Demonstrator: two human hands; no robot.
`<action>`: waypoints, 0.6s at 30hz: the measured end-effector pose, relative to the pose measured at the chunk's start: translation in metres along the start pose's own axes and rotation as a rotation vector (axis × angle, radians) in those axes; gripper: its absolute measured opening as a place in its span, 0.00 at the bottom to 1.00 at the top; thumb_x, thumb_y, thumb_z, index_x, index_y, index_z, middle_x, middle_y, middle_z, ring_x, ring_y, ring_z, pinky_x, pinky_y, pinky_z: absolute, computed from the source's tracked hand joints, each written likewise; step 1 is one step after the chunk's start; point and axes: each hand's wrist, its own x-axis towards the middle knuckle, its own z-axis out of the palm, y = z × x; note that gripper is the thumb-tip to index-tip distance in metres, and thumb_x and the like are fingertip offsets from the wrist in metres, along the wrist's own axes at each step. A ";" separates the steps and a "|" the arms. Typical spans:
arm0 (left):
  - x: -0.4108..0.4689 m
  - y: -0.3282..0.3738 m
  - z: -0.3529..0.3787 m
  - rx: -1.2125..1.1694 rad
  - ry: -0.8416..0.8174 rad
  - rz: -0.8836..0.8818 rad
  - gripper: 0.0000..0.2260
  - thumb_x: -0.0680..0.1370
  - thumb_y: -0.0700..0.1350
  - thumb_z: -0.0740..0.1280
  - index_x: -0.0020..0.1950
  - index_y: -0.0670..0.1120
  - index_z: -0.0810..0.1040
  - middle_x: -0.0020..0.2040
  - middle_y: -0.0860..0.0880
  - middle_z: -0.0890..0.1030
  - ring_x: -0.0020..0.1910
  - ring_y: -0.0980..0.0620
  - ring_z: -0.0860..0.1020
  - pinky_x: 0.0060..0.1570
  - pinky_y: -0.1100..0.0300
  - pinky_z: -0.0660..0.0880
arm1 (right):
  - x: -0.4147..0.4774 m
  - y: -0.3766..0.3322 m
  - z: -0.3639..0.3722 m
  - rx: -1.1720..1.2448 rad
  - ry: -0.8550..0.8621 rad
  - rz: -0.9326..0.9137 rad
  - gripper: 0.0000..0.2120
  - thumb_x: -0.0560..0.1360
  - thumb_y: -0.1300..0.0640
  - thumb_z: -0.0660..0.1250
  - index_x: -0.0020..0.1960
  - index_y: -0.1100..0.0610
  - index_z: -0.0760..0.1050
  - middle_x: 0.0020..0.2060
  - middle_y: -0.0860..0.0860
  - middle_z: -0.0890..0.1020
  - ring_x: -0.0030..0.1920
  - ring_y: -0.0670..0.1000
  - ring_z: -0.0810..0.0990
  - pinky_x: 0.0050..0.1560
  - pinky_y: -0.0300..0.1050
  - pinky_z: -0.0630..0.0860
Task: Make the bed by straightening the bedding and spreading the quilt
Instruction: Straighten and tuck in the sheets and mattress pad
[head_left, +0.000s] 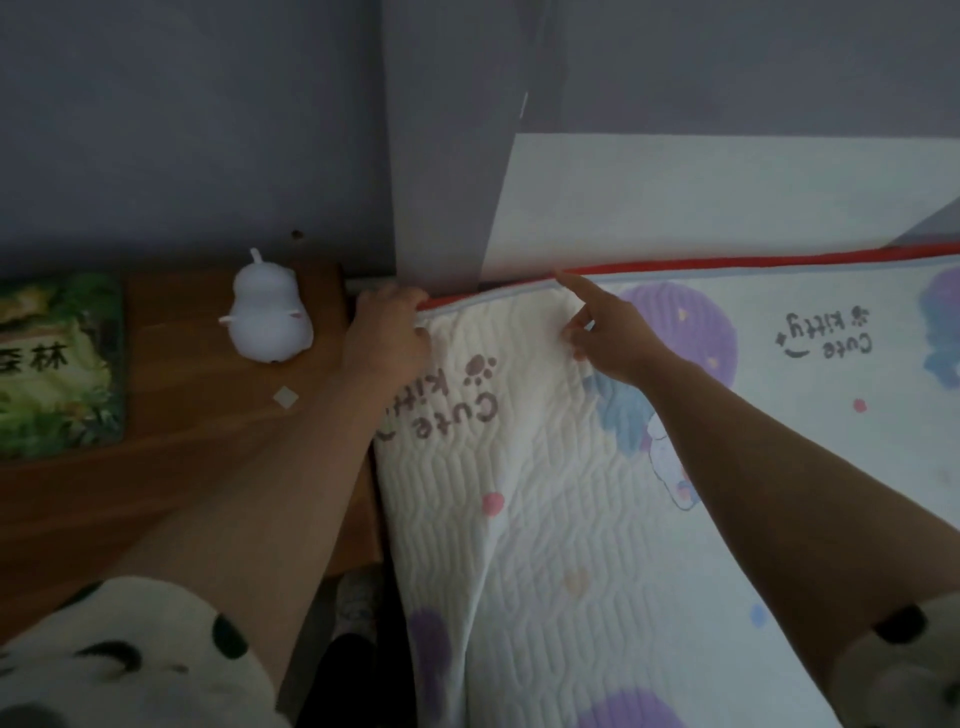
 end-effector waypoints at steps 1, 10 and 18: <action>0.000 0.005 0.002 0.008 -0.020 0.011 0.19 0.75 0.43 0.63 0.66 0.46 0.74 0.63 0.43 0.72 0.65 0.42 0.67 0.62 0.53 0.68 | 0.002 0.000 0.000 -0.022 0.018 0.005 0.32 0.74 0.67 0.62 0.73 0.46 0.64 0.40 0.54 0.81 0.36 0.51 0.79 0.46 0.45 0.78; 0.019 0.002 0.006 0.149 0.084 -0.119 0.06 0.79 0.37 0.60 0.54 0.40 0.74 0.59 0.39 0.70 0.53 0.35 0.75 0.47 0.45 0.73 | 0.016 0.001 -0.003 -0.205 0.019 0.015 0.26 0.77 0.62 0.61 0.73 0.49 0.65 0.57 0.60 0.80 0.59 0.59 0.77 0.61 0.51 0.73; 0.030 -0.011 0.015 -0.009 -0.024 -0.107 0.11 0.74 0.40 0.65 0.55 0.40 0.76 0.58 0.38 0.76 0.56 0.38 0.76 0.51 0.52 0.73 | 0.024 0.015 -0.010 -0.281 0.066 0.077 0.24 0.77 0.60 0.59 0.72 0.49 0.66 0.54 0.59 0.81 0.58 0.59 0.77 0.58 0.50 0.73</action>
